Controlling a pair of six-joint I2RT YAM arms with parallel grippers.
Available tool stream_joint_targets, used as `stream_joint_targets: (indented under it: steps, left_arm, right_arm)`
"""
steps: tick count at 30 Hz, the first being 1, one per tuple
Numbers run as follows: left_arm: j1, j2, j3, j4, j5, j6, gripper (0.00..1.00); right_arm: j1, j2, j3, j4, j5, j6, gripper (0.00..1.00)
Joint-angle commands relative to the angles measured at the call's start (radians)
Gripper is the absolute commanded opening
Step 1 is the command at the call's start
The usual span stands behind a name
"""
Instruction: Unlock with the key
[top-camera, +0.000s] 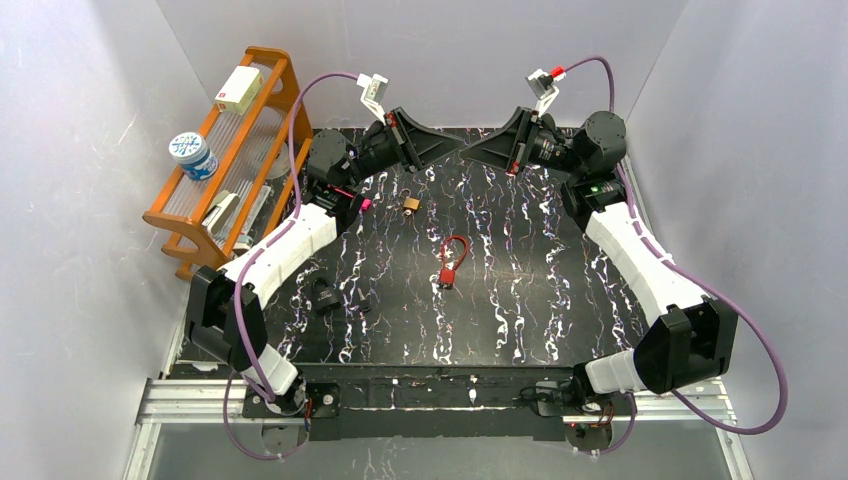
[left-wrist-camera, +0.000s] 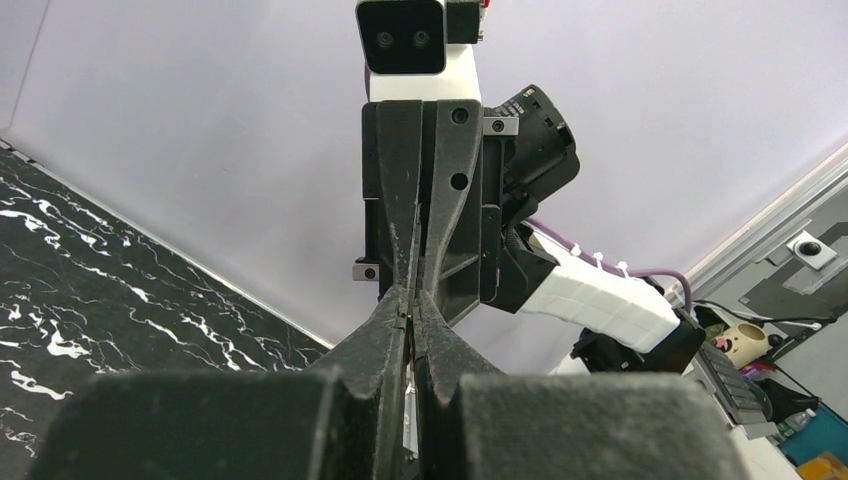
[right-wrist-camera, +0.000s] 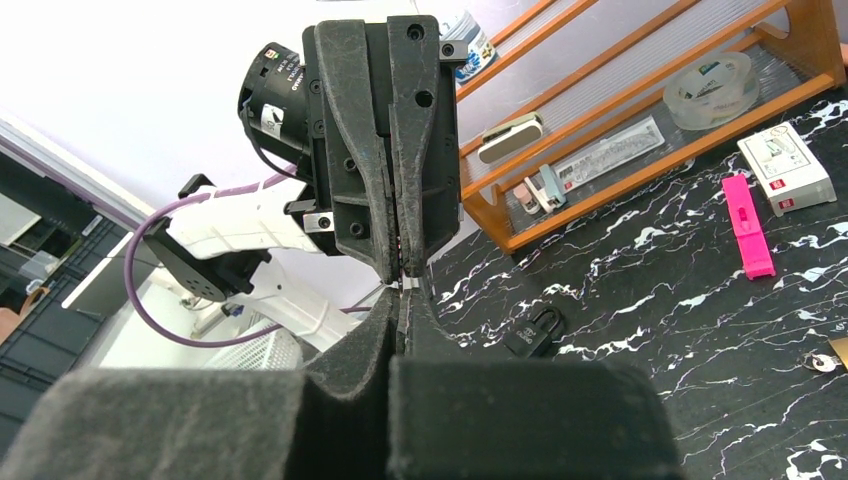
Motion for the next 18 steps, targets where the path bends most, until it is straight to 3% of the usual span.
stream_joint_targets:
  steps: [1, 2, 4, 9, 12, 15, 18]
  left_arm:
    - [-0.009, -0.039, 0.002, 0.065, -0.051, 0.006, 0.00]
    - [-0.007, -0.045, -0.006, 0.063, -0.081, -0.005, 0.03]
    - [-0.002, -0.063, -0.046, 0.059, -0.175, -0.027, 0.25]
    - [0.007, -0.120, -0.114, 0.029, -0.313, 0.004, 0.55]
    - [0.013, -0.166, -0.147, -0.042, -0.382, 0.074, 0.64]
    - [0.014, -0.207, -0.143, -0.211, -0.470, 0.160, 0.68]
    - [0.013, -0.227, -0.105, -0.518, -0.629, 0.235, 0.70]
  right_arm:
    - [0.007, -0.005, -0.002, 0.012, 0.003, -0.009, 0.01]
    - [0.007, -0.007, -0.004, 0.010, 0.007, -0.012, 0.01]
    - [0.006, -0.012, -0.010, 0.002, 0.022, -0.020, 0.01]
    - [0.005, -0.022, -0.017, -0.027, 0.042, -0.038, 0.01]
    - [0.004, -0.027, -0.023, -0.044, 0.058, -0.049, 0.01]
    - [0.005, -0.034, -0.032, -0.058, 0.067, -0.057, 0.01]
    - [0.005, -0.045, -0.046, -0.093, 0.093, -0.074, 0.01]
